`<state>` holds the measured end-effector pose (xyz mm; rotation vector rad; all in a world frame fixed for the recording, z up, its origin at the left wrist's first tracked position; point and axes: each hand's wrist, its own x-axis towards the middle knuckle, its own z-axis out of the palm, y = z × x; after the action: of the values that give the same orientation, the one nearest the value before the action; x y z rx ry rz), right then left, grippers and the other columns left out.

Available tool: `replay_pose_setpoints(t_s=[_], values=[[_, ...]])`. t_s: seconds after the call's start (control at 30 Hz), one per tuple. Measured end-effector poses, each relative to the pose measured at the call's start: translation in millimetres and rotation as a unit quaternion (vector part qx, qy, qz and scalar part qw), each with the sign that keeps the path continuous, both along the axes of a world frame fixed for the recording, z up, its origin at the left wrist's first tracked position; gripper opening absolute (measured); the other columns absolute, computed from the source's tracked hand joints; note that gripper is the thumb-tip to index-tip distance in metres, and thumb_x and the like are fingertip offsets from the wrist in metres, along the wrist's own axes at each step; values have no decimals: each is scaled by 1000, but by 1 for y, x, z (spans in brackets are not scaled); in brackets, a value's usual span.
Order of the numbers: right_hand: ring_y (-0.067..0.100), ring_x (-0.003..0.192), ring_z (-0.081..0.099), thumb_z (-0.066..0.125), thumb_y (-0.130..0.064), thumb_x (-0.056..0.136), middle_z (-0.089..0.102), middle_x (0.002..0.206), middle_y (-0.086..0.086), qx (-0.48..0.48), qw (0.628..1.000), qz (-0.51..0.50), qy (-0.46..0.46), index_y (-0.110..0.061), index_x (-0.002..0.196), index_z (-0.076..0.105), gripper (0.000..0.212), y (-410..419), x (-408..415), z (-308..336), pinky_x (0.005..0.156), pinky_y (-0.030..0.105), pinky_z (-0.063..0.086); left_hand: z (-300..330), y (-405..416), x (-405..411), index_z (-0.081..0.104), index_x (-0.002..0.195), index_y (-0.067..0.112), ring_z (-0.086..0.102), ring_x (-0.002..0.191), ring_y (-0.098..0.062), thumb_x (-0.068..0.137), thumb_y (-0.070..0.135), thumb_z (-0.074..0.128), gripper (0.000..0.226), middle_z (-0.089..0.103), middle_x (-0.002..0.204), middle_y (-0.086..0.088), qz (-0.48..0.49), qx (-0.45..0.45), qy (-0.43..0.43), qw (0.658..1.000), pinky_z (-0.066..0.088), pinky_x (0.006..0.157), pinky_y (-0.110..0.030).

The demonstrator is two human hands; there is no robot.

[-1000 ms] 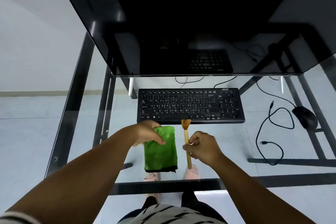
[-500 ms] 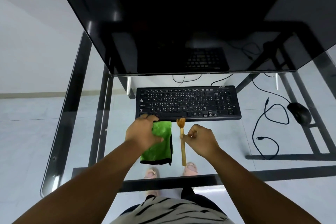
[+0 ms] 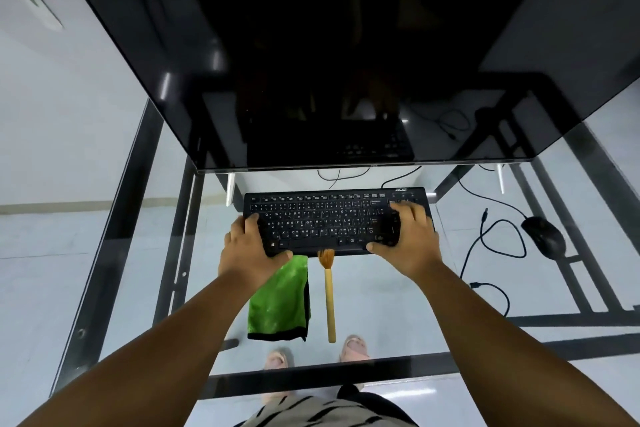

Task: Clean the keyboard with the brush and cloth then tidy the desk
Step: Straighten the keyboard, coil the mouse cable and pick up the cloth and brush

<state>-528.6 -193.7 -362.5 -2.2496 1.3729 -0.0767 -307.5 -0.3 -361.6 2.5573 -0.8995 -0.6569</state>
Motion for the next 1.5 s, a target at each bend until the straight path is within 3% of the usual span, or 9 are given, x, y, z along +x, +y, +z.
replay_pose_setpoints(t_s=[0.13, 0.23, 0.33, 0.47, 0.77, 1.5], values=[[23, 141, 23, 80, -68, 48, 9, 158, -7, 20, 996, 15, 88, -36, 147, 21, 120, -18, -13, -1, 108, 52, 29, -3, -9, -1, 21, 147, 14, 32, 132, -35, 65, 52, 79, 108, 30, 146, -13, 0, 24, -8, 1000, 35, 107, -47], [28, 144, 15, 84, -67, 46, -3, 159, -4, 24, 991, 7, 130, -39, 149, 11, 130, -25, -22, -5, 107, 56, 31, -4, -14, 0, 19, 147, 18, 34, 129, -35, 58, 51, 83, 115, 28, 145, -12, 14, 44, 4, 999, 38, 105, -50], [33, 138, 25, 87, -62, 47, 8, 157, 3, 28, 993, -15, 117, -43, 149, 12, 128, -28, -29, -8, 104, 55, 36, -6, -18, 2, 16, 149, 20, 32, 130, -37, 53, 49, 87, 122, 24, 147, -15, 23, 52, 20, 998, 38, 106, -51], [32, 132, 29, 92, -46, 46, 27, 144, 8, 46, 998, -34, 32, -34, 147, 26, 122, -34, -26, -10, 107, 50, 38, -6, -18, 2, 18, 150, 22, 29, 132, -36, 51, 46, 89, 124, 24, 147, -16, 36, 35, 23, 998, 34, 109, -47], [30, 134, 26, 94, -35, 49, 26, 144, 7, 56, 996, -62, -41, -29, 145, 36, 112, -53, -14, -13, 111, 46, 35, 0, -33, 18, 26, 149, 24, 30, 133, -32, 51, 43, 89, 118, 28, 147, -10, 52, -24, 8, 998, 34, 111, -45], [26, 135, 25, 94, -35, 49, 26, 145, 4, 27, 993, -70, -95, -27, 140, 44, 104, -82, 22, -29, 111, 40, 33, -21, -63, 46, 31, 147, 23, 22, 140, -32, 68, 33, 82, 95, 17, 157, -14, 61, -16, -26, 998, 26, 114, -42]])
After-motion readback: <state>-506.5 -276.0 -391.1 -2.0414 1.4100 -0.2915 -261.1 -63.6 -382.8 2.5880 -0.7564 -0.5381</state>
